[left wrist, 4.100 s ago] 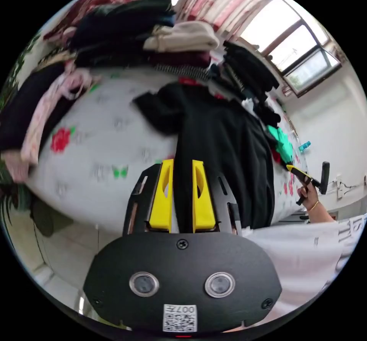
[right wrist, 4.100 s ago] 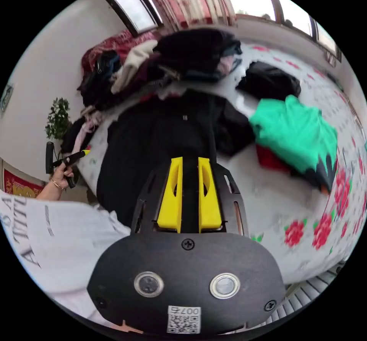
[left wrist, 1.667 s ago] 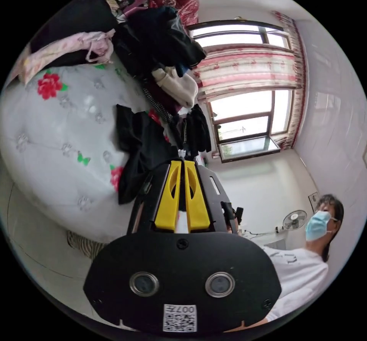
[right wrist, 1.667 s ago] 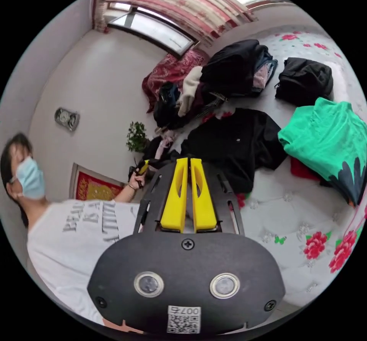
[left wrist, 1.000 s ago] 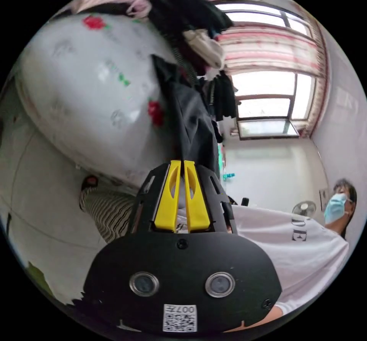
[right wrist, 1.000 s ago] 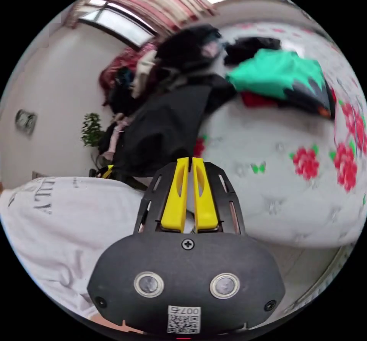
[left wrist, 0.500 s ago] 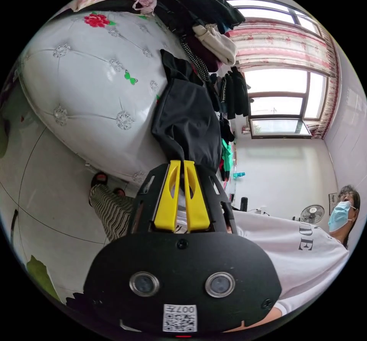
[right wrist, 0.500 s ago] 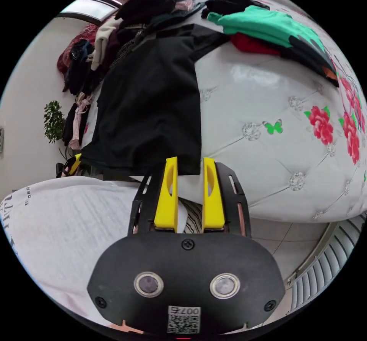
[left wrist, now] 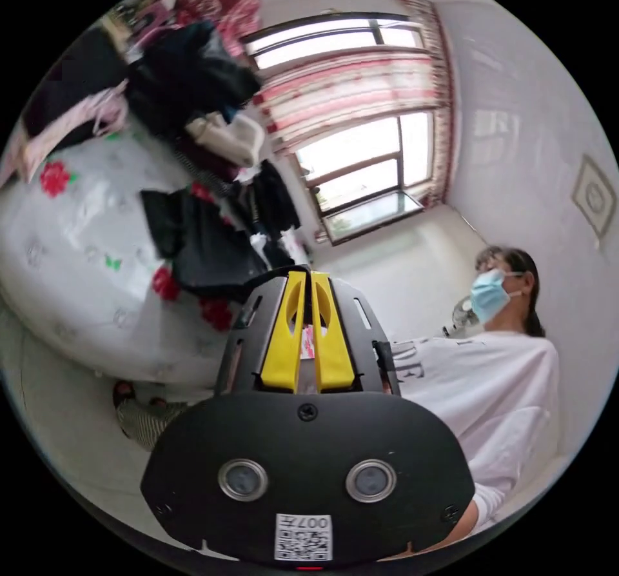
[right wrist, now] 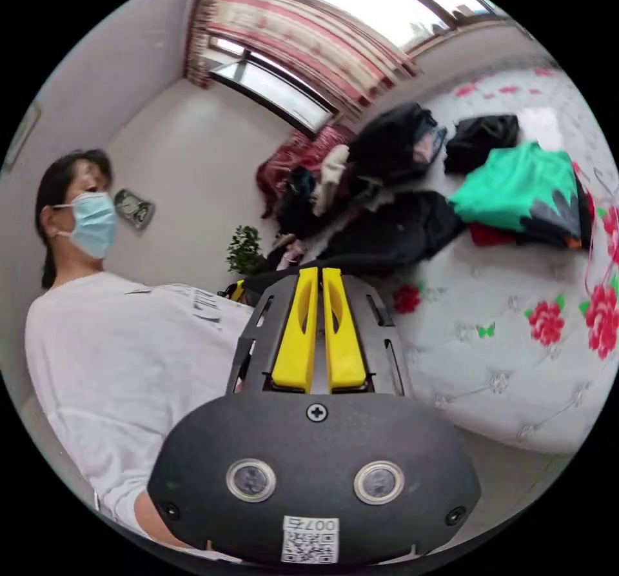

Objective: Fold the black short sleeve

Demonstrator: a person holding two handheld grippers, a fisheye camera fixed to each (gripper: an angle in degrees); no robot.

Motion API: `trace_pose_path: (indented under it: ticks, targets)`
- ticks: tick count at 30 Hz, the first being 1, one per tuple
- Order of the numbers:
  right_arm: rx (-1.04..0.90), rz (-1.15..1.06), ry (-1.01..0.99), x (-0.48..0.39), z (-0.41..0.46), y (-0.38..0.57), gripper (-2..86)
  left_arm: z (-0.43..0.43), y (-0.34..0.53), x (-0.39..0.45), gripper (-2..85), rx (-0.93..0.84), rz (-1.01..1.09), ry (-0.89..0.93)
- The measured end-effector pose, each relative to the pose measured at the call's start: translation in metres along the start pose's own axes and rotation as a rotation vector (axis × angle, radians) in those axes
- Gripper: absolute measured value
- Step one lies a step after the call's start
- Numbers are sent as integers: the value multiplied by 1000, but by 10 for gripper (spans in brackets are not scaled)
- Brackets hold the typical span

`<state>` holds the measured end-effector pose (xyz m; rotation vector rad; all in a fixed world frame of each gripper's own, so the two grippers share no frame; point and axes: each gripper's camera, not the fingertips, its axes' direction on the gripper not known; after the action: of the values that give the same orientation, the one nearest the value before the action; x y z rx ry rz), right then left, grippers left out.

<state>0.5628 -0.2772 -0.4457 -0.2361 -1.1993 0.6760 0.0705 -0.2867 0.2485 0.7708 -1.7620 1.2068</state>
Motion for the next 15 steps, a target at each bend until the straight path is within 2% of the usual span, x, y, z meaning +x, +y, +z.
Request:
trace_pose_path:
  ticks: [2,6,13,15]
  targets:
    - [35,-55,-23,-22,-13,-2,-2,-6,-6,39,-9,25,139,39]
    - [63,-74,-25,-35,-15,-12,-2,-4,-21,53,-10,42,227,50]
    - [-31,38,97,9,53,-96,-2,72,-106,-33,-10,-33,-63,-89]
    - [21,38,124,4,64,-145,-3,90,-140,-21,-10,-21,-15,-77]
